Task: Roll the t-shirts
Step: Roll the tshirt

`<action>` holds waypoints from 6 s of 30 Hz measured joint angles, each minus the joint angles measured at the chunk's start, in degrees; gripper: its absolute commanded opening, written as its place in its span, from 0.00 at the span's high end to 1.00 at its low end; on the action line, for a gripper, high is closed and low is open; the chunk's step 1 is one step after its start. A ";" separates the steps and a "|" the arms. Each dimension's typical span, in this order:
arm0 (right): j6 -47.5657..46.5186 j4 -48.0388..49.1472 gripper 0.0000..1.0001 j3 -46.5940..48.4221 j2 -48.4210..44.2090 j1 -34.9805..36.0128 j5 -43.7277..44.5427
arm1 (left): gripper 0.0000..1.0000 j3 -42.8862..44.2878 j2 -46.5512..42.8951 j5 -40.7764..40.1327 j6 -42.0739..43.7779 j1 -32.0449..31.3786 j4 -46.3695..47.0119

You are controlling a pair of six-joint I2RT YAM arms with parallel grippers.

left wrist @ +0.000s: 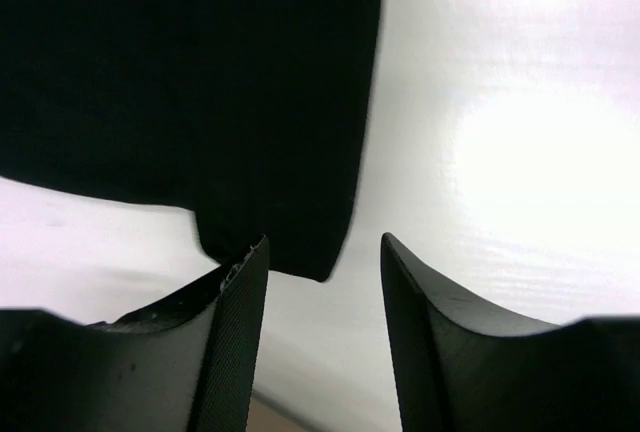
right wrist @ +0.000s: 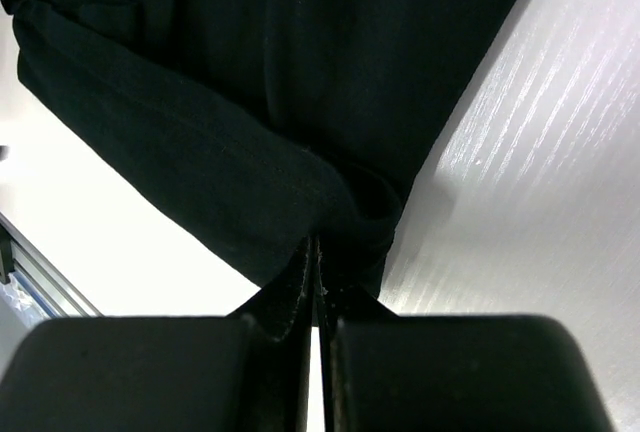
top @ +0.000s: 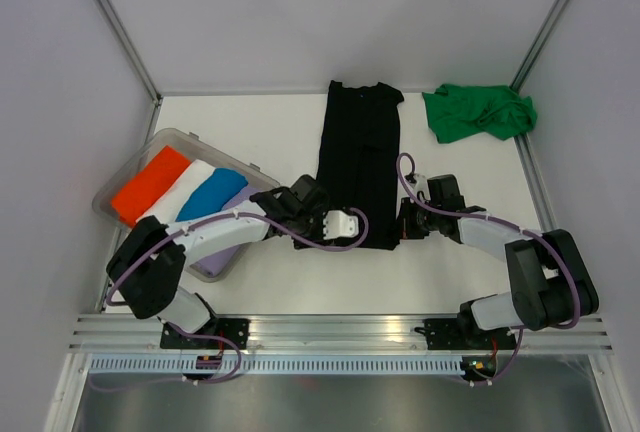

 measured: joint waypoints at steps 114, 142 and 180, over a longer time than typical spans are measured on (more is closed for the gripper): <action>-35.50 -29.81 0.46 18.84 2.51 -1.38 -21.84 | 0.68 22.51 23.89 23.74 2.78 15.32 -27.63; -0.55 -6.78 0.94 1.25 -4.98 3.82 -4.70 | 0.64 25.40 26.40 23.56 0.94 15.91 -29.14; 2.16 -4.76 1.00 5.07 4.50 0.00 -8.98 | 0.98 23.34 24.44 19.71 -11.10 17.03 -23.23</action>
